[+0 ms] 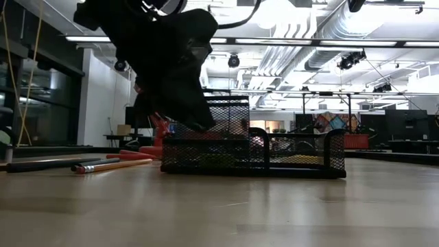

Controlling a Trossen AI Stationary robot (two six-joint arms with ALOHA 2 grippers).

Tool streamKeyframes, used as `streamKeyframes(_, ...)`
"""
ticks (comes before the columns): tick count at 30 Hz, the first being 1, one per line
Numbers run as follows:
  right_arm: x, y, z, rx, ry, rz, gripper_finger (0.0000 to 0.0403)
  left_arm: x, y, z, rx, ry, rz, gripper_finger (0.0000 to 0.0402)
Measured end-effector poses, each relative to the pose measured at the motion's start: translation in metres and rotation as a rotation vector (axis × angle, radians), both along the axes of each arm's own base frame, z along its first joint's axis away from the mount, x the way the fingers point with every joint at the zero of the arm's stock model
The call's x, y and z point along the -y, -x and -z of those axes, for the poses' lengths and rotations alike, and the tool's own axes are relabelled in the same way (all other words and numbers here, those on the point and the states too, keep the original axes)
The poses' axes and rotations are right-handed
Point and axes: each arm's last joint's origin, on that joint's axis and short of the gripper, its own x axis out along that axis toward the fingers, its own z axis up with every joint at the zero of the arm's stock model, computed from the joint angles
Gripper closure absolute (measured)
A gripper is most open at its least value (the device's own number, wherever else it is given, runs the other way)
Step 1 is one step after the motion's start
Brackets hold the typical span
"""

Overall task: Pick and place office supplies into organizer
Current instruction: Put the blue binder clip into the black desk organizer

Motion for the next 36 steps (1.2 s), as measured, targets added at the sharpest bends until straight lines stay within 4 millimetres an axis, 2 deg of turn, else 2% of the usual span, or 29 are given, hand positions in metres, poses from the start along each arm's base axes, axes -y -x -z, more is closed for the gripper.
streamKeyframes(8, 0.0006, -0.0002, 0.0011, -0.012, 0.019, 0.021, 0.0281, 0.0014, -0.0033, -0.0027, 0.042, 0.027, 0.015, 0.0317)
streamKeyframes(17, 0.0010, -0.0020, 0.0023, -0.025, 0.018, 0.035, 0.0281, -0.0008, -0.0020, -0.0015, 0.035, 0.054, -0.055, 0.0231)
streamKeyframes(20, 0.0011, -0.0031, 0.0027, -0.029, 0.016, 0.035, 0.0281, -0.0013, -0.0020, -0.0012, 0.033, 0.075, -0.060, 0.0215)
streamKeyframes(22, 0.0010, -0.0032, 0.0028, -0.029, 0.016, 0.033, 0.0281, -0.0012, -0.0021, -0.0013, 0.035, 0.081, -0.064, 0.0219)
streamKeyframes(26, 0.0009, -0.0034, 0.0029, -0.030, 0.008, 0.029, 0.0281, -0.0012, -0.0025, -0.0017, 0.040, 0.073, -0.062, 0.0258)
streamKeyframes(30, 0.0008, -0.0034, 0.0029, -0.029, 0.003, 0.024, 0.0281, -0.0013, -0.0026, -0.0019, 0.061, 0.143, -0.150, 0.0290)
streamKeyframes(36, 0.0002, -0.0035, 0.0029, -0.030, 0.001, 0.005, 0.0281, -0.0013, -0.0019, -0.0012, 0.078, 0.279, -0.303, 0.0300)
